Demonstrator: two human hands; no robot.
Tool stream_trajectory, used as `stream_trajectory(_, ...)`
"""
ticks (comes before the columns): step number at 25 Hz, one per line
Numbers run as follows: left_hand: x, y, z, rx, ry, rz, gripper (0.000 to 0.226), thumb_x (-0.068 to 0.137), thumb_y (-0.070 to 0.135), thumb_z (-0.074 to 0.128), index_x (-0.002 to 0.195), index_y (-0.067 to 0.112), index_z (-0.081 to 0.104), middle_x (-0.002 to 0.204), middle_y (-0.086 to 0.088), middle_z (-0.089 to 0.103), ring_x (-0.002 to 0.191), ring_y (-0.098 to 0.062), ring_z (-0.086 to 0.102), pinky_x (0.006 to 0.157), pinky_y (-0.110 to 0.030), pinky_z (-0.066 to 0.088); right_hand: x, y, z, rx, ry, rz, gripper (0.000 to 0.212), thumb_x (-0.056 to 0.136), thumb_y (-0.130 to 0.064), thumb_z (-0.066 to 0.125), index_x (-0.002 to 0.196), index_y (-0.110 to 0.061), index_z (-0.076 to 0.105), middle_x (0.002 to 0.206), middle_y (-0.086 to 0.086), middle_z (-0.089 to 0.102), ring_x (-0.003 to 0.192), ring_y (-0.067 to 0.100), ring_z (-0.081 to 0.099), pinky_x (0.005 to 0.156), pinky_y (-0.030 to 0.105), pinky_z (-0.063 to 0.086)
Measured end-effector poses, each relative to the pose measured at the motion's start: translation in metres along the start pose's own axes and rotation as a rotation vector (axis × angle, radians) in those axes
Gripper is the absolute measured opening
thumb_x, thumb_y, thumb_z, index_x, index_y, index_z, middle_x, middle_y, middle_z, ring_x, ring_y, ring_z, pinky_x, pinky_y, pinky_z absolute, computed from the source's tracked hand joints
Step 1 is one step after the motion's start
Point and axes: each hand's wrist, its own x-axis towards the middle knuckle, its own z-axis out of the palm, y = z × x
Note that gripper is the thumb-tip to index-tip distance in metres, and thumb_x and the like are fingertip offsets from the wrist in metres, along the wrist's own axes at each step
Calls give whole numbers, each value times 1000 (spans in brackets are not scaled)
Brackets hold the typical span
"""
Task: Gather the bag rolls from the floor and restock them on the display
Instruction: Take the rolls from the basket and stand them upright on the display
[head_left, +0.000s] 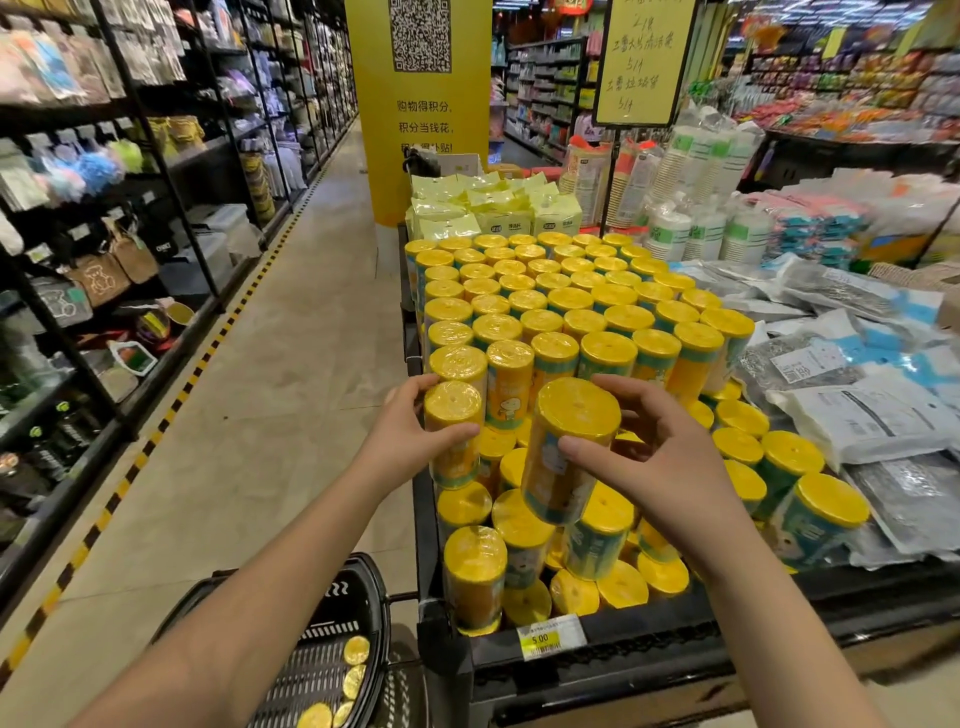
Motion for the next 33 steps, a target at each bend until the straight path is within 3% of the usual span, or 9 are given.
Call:
stream_trajectory(4,-30,39,-5,139,109,166,77,83,45,78,149,28,41,140,6,38,126,-4,42,104,-23,37,17,7,6,-50,-23,-12,64,68,-48,88,125,-49,59,119,-22,64,113,-1,60,92,38,58)
stream_trajectory(7,-65,52,9,-69,87,177,47,91,35,72,133,38,51,119,7,56,101,-4,62,90,-26,54,35,16,15,-69,-29,-21,65,68,-48,88,125,-47,57,121,-24,62,115,0,58,93,39,57)
stream_trajectory(10,-81,49,42,-405,-220,-163,64,89,21,75,142,31,41,114,2,69,100,-14,72,90,-42,60,52,28,32,-122,-30,-35,68,68,-42,89,125,-42,53,121,-24,60,115,0,58,93,32,55)
stream_trajectory(13,-75,37,68,-646,-284,-304,91,88,7,75,156,29,19,129,-1,65,112,-17,69,95,-40,58,65,46,50,-163,-32,-26,70,67,-42,89,125,-39,50,121,-23,58,113,0,57,91,28,53)
stream_trajectory(19,-59,22,88,-761,-238,-366,116,70,9,77,159,31,6,146,0,48,120,-19,63,100,-40,54,83,83,77,-124,4,23,65,68,-43,90,119,-37,49,122,-21,55,115,4,55,88,24,50)
stream_trajectory(24,-47,18,95,-771,-212,-356,104,89,-4,67,159,33,-1,158,-2,37,125,-19,59,98,-37,56,98,95,89,-133,22,7,60,74,-48,85,123,-39,52,120,-26,57,112,-5,55,86,20,48)
stream_trajectory(27,-42,15,98,-801,-215,-368,106,90,-3,65,159,36,-4,160,0,35,126,-19,59,99,-39,55,100,102,93,-163,24,-12,58,79,-50,80,129,-41,52,129,-18,57,117,0,55,92,24,50)
stream_trajectory(31,-41,16,100,-800,-228,-374,104,91,-4,63,159,38,-4,160,0,36,122,-16,62,95,-36,57,100,102,93,-193,35,-14,58,81,-49,79,132,-39,53,132,-16,56,116,2,54,83,13,43)
stream_trajectory(33,-43,18,98,-774,-230,-369,102,92,-3,63,159,37,-2,159,0,37,122,-15,62,94,-34,57,99,100,91,-213,11,-13,59,82,-48,78,135,-40,52,133,-16,55,117,2,54,86,17,46)
